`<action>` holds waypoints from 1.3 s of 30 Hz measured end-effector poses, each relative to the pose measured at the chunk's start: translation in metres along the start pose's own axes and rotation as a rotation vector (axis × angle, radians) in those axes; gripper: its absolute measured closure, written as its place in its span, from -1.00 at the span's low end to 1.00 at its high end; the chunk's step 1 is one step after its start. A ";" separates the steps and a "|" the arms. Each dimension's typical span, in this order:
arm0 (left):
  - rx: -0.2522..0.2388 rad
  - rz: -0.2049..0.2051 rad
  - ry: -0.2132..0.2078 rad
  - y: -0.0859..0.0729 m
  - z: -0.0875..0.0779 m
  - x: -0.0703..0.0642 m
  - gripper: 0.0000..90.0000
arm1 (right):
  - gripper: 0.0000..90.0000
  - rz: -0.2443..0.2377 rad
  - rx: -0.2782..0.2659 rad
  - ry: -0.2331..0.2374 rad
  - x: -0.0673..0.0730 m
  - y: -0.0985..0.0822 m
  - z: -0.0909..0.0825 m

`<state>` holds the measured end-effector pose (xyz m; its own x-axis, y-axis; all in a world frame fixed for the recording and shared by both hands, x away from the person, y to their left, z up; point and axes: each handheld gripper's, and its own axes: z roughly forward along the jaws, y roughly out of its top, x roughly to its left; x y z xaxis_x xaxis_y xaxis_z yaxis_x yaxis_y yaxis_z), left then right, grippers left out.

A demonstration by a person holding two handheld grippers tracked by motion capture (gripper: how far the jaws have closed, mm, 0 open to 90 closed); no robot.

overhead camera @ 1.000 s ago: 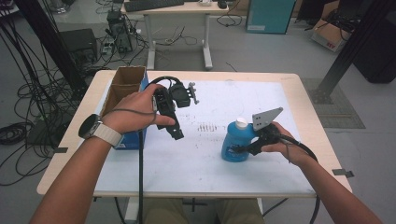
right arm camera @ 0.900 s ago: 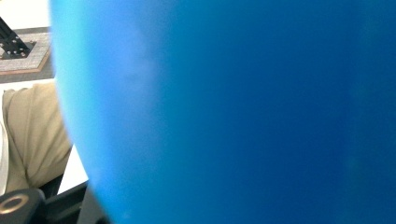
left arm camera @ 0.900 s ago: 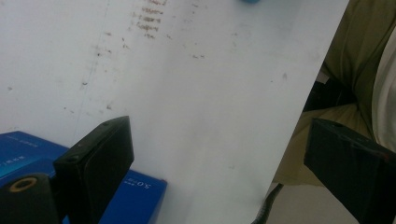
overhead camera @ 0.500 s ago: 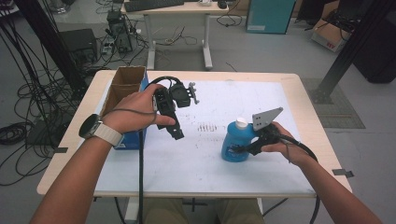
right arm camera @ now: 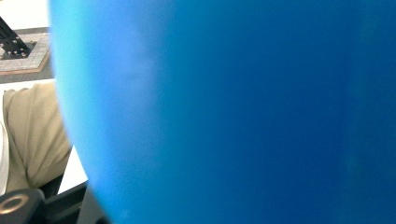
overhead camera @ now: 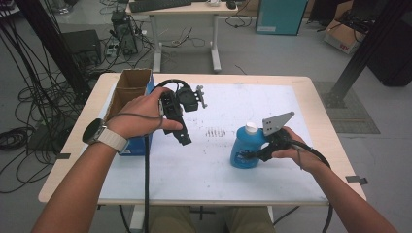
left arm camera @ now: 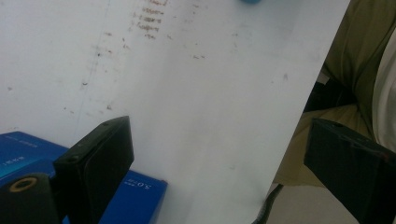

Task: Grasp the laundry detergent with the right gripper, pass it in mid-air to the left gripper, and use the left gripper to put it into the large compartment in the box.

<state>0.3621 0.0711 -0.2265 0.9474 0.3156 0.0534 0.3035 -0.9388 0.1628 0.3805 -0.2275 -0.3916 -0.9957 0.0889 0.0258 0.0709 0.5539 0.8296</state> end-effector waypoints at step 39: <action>-0.003 -0.009 0.002 -0.004 -0.001 0.000 -0.81 | -0.02 0.001 -0.007 -0.002 0.000 -0.001 0.000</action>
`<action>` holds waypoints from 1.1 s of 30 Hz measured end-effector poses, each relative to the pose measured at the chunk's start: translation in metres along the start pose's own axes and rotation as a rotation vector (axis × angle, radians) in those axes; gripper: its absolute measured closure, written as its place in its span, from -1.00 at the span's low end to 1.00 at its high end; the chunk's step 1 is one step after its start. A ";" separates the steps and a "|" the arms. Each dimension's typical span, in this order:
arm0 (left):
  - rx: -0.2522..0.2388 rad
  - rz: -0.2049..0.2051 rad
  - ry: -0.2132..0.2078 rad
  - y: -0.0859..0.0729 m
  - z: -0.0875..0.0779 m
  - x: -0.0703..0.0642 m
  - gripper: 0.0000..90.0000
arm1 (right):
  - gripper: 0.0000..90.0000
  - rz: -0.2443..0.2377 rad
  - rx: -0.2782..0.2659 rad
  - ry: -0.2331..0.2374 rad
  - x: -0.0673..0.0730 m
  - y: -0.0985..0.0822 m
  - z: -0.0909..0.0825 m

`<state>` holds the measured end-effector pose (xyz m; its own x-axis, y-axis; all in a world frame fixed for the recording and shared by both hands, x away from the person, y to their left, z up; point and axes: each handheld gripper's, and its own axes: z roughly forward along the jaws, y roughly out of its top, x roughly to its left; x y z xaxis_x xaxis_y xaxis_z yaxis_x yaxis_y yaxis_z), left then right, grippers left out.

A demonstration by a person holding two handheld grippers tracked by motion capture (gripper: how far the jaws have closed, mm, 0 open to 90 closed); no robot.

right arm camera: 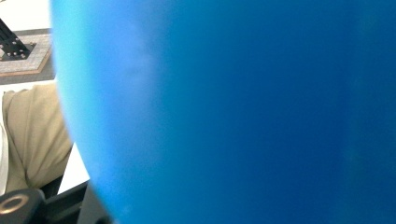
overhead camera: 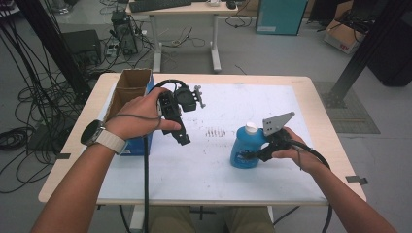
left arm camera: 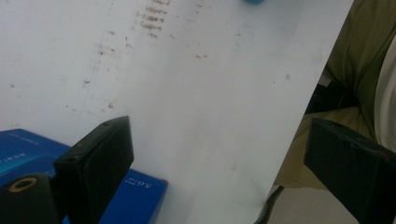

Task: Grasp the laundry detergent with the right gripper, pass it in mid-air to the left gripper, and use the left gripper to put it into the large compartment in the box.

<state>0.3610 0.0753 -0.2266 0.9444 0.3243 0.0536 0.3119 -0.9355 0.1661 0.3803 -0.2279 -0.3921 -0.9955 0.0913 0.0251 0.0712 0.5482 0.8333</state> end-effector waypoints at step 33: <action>-0.022 -0.001 0.047 0.006 -0.034 -0.010 -0.82 | -0.03 0.021 -0.046 -0.003 -0.002 0.037 -0.038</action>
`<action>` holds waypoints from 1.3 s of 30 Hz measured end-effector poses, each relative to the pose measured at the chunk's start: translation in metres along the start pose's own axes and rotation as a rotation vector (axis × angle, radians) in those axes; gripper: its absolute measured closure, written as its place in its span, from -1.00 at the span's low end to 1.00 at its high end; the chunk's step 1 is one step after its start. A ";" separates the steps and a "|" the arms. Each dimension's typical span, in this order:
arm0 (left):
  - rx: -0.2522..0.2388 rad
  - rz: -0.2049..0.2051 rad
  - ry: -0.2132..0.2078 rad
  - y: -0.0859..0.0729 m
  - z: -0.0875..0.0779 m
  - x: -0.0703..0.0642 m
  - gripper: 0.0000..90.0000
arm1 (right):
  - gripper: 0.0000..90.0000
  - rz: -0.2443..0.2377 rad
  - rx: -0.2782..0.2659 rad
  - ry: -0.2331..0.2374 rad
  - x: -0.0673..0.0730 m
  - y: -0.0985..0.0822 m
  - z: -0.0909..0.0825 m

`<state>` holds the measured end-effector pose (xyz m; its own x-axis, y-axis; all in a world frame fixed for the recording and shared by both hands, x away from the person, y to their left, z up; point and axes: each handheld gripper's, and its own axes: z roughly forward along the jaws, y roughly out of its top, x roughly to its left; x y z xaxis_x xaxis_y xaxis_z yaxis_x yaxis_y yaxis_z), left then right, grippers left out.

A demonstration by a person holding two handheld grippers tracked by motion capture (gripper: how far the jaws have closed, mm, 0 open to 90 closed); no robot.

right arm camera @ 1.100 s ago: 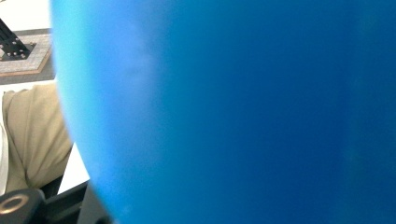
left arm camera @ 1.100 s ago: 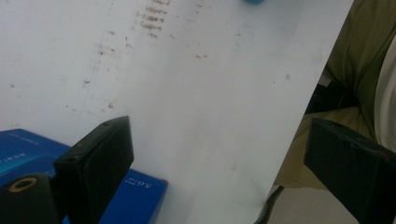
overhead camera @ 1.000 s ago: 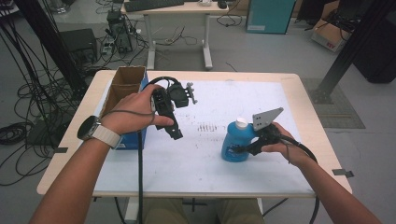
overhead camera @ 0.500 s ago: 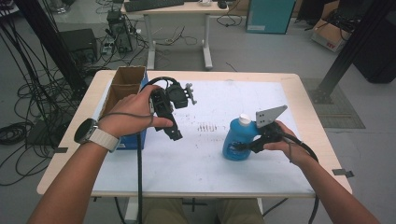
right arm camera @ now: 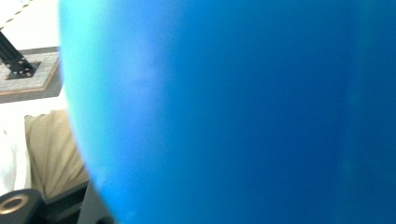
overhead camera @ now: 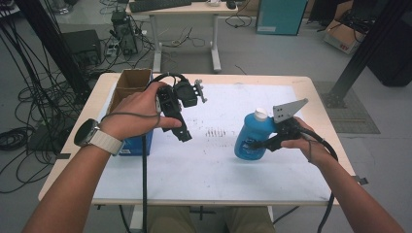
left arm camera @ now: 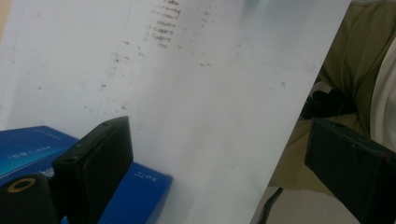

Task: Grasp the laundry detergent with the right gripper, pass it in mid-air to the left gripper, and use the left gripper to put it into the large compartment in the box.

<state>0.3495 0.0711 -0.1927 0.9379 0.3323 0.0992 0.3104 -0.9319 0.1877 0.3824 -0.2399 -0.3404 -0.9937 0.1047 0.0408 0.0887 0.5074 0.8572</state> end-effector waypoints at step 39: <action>-0.025 0.125 -0.001 0.042 -0.055 -0.002 -0.84 | -0.02 -0.097 0.037 0.162 0.004 0.086 0.005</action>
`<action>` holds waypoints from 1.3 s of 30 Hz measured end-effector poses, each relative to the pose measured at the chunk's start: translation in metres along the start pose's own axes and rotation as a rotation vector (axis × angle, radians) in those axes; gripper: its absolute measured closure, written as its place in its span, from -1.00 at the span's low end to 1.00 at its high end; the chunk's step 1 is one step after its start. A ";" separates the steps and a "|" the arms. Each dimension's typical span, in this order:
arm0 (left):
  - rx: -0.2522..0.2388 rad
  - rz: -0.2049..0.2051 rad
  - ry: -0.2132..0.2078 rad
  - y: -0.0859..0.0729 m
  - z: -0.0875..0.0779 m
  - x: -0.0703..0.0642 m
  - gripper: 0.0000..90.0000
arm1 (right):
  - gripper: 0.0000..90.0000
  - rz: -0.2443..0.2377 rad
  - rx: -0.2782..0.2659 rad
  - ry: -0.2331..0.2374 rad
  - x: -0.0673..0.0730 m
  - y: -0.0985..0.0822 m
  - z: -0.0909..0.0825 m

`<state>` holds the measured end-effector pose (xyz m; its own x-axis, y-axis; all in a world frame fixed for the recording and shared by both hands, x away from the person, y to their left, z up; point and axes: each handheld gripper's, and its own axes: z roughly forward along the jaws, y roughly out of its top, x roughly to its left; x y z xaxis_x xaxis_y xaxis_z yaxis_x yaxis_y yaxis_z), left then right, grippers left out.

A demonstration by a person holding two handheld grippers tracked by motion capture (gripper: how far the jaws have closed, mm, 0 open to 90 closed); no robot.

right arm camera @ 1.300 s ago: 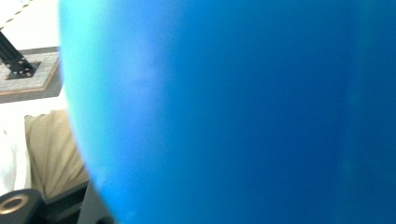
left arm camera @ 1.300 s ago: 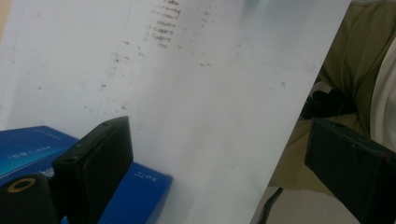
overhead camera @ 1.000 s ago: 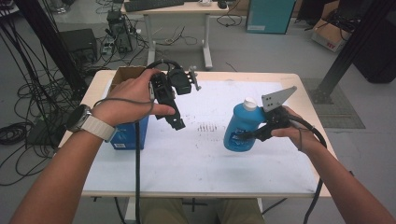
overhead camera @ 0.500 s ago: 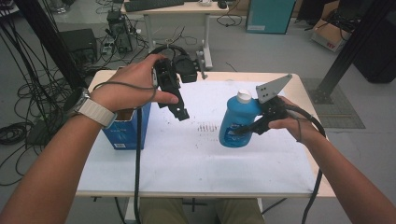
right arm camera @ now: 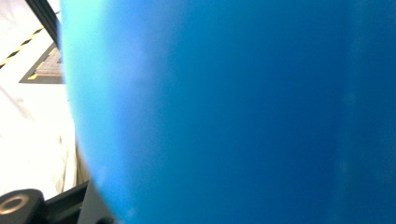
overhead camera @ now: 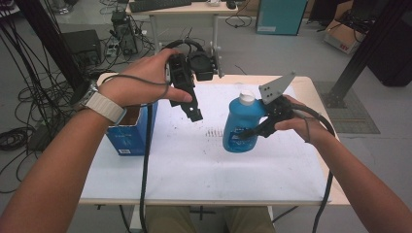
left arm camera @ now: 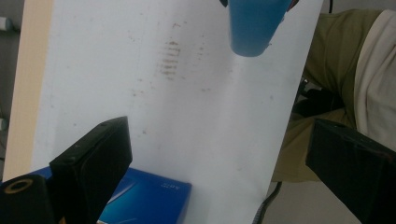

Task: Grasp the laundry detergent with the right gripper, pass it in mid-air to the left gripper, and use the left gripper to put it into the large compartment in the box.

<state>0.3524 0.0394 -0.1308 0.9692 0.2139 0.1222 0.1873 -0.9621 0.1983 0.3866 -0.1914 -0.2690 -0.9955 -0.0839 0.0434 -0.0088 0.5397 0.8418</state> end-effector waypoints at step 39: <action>-0.044 0.051 -0.056 0.022 0.009 -0.006 -0.88 | -0.02 -0.061 0.066 0.061 -0.006 0.020 0.039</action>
<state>0.3525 0.0158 -0.1364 0.9849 0.1540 0.0792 0.1316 -0.9628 0.2360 0.3892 -0.1475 -0.2731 -0.9854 -0.1680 0.0279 -0.0771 0.5863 0.8064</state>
